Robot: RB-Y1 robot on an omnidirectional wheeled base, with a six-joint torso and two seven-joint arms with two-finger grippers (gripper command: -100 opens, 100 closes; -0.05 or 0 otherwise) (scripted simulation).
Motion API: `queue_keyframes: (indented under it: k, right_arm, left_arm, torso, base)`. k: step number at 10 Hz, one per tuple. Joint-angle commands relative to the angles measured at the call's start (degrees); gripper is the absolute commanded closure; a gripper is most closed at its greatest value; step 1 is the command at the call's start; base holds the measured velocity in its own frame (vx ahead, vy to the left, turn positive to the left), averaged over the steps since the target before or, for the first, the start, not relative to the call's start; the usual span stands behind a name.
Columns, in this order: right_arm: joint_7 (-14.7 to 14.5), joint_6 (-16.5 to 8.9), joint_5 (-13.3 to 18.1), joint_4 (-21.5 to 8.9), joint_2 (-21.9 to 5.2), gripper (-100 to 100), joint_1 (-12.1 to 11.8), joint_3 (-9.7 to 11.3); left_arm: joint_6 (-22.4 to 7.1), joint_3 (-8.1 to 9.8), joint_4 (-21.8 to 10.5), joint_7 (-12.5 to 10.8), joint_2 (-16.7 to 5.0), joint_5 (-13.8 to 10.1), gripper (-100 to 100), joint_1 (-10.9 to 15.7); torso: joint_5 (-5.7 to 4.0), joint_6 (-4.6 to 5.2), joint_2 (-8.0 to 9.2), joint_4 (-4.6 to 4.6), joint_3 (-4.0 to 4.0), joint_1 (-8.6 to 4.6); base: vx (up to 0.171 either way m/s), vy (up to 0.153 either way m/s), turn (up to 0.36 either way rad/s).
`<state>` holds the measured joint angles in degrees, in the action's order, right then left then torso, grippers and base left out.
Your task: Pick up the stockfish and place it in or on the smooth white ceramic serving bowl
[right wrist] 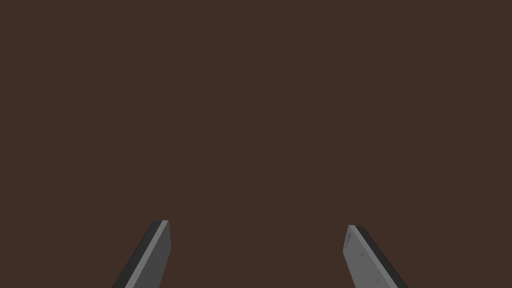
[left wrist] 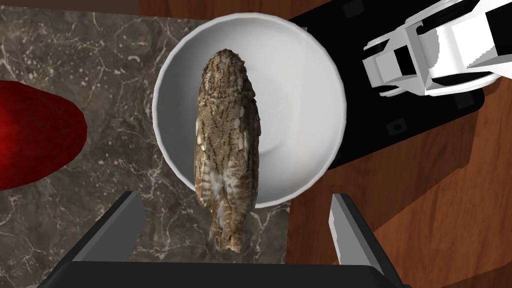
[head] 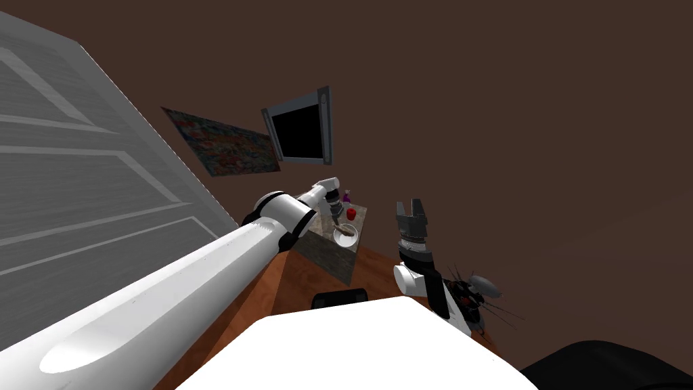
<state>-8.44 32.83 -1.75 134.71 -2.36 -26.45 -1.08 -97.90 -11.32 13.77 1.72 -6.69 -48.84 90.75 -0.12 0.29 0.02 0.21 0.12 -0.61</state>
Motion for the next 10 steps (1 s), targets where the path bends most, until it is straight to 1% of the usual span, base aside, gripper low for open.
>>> queue_keyframes:
  k: [1,2,3,5,6,7,8,9,10]
  right_arm:
    - [0.00,0.00,0.00,0.00,0.00,0,0.00,0.00]
    - [0.00,0.00,0.00,0.00,0.00,0,0.00,0.00]
    - [0.00,0.00,0.00,0.00,0.00,0,0.00,0.00]
    - [0.00,0.00,0.00,0.00,0.00,0,0.00,0.00]
    - [0.00,0.00,0.00,0.00,0.00,0,0.00,0.00]
    - [0.00,0.00,0.00,0.00,0.00,0,0.00,0.00]
    - [0.00,0.00,0.00,0.00,0.00,0,0.00,0.00]
    - [0.00,0.00,0.00,0.00,0.00,0,0.00,0.00]
    - [0.00,0.00,0.00,0.00,0.00,0,0.00,0.00]
  left_arm:
    - [-2.34,-0.21,2.86,-1.82,-0.63,-0.24,-100,-2.24]
    - [-2.34,-0.21,-0.70,-1.82,-0.63,-0.24,-100,-1.40]
    - [-2.34,-0.21,0.26,-1.82,-0.63,-0.24,-100,-2.24]
    - [-2.34,-0.21,-4.52,-1.82,-0.63,-0.24,-100,-1.64]
    - [-2.34,-0.21,-0.60,-1.82,-0.63,-0.24,-100,-2.24]
    - [-2.34,-0.21,5.09,-1.82,-0.63,-0.24,-100,-2.24]
    - [-2.34,-0.21,5.42,-1.82,-0.63,-0.24,-100,-2.24]
    - [-2.34,-0.21,3.72,-1.82,-0.63,-0.24,-100,-2.24]
    - [-2.01,0.91,3.79,-2.70,-1.19,0.73,-100,-1.93]
  torso:
    - [0.00,0.00,0.00,0.00,0.00,0.00]
    - [0.00,0.01,0.00,-0.02,-0.02,-0.01]
    - [0.01,0.00,0.00,-0.03,-0.01,0.02]
    - [0.01,0.01,0.04,-0.01,0.01,0.02]
    - [0.02,0.00,0.02,-0.02,0.00,0.05]
    - [0.02,0.01,0.03,-0.01,0.01,0.04]
    - [0.00,0.03,0.04,0.01,0.02,0.00]
    - [-0.01,0.02,0.05,0.00,0.03,-0.02]
    - [0.01,0.01,0.04,-0.01,0.01,0.01]
  base:
    - [0.015,-0.007,0.019]
    - [0.000,0.000,0.000]
    - [0.000,0.000,0.000]
    - [0.000,0.000,0.000]
    - [0.000,0.000,0.000]
    - [0.000,0.000,0.000]
    - [0.000,0.000,0.000]
    - [0.000,0.000,0.000]
    - [-0.002,0.041,-0.251]
